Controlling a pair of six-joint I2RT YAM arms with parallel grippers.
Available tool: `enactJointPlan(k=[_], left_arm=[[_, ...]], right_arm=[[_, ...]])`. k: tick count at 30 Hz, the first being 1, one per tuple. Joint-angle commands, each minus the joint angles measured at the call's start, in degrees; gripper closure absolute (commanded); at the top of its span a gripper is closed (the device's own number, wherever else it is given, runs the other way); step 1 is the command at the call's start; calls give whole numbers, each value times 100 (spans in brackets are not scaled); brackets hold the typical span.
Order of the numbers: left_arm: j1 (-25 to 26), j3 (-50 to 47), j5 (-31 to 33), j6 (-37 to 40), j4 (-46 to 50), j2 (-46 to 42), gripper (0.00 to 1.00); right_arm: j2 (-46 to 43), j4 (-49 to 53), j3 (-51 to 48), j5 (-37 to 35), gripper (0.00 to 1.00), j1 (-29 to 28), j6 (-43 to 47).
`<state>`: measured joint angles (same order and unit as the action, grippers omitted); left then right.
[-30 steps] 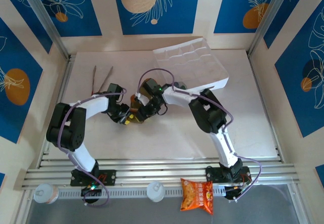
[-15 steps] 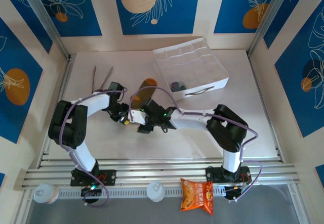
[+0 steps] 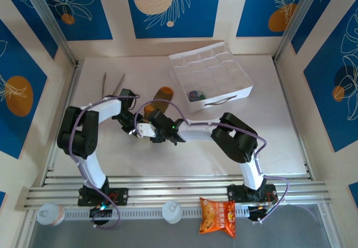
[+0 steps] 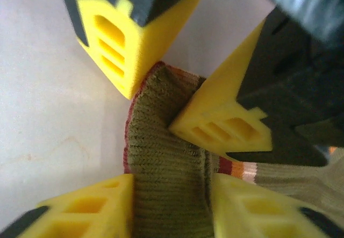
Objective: Roll the socks
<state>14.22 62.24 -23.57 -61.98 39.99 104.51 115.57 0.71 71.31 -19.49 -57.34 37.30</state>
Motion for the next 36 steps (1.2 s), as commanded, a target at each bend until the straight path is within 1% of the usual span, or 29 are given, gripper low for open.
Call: enactJointPlan(k=[1,6,8,10,13,15,17,19,24,27,30,32,34,36], left_arm=[[-42,-106,200,131,324,321,69],[-177,-172,170,61,321,30,68],[-285,-233,85,1,294,-122,66],[-414,-364,-51,-135,177,-319,60],[-620,-569,-227,-407,-35,-728,44],[-738,-634,-278,-545,-62,-996,36],[-815,-604,-249,-605,95,-1263,31],[-849,-539,-156,-625,339,-1506,28],[-867,-758,19,-839,645,-2230,27],[-859,-1029,4,-886,750,-2668,31],[-843,-1391,-203,-821,696,-3034,36],[-780,-1656,-473,-828,482,-3162,38],[-616,-1877,-673,-934,228,-3170,38],[-398,-2027,-736,-1076,-7,-3091,36]], right_arm=[[201,246,160,7,69,39,-237],[334,697,175,91,87,60,-634],[302,774,92,159,100,39,-796],[228,851,16,327,100,43,-974],[110,980,-113,738,100,33,-1223],[72,1051,-168,920,100,13,-1361],[50,1127,-209,1096,100,12,-1577],[57,1178,-238,1258,100,14,-1806],[53,1199,-296,1859,100,37,-2550],[12,1195,-338,2390,100,93,-2983],[1,1168,-363,3107,100,219,-3429],[66,1186,-342,3702,100,366,-3739],[146,1156,-337,4163,100,503,-4011],[296,1207,-283,4562,100,654,-4253]])
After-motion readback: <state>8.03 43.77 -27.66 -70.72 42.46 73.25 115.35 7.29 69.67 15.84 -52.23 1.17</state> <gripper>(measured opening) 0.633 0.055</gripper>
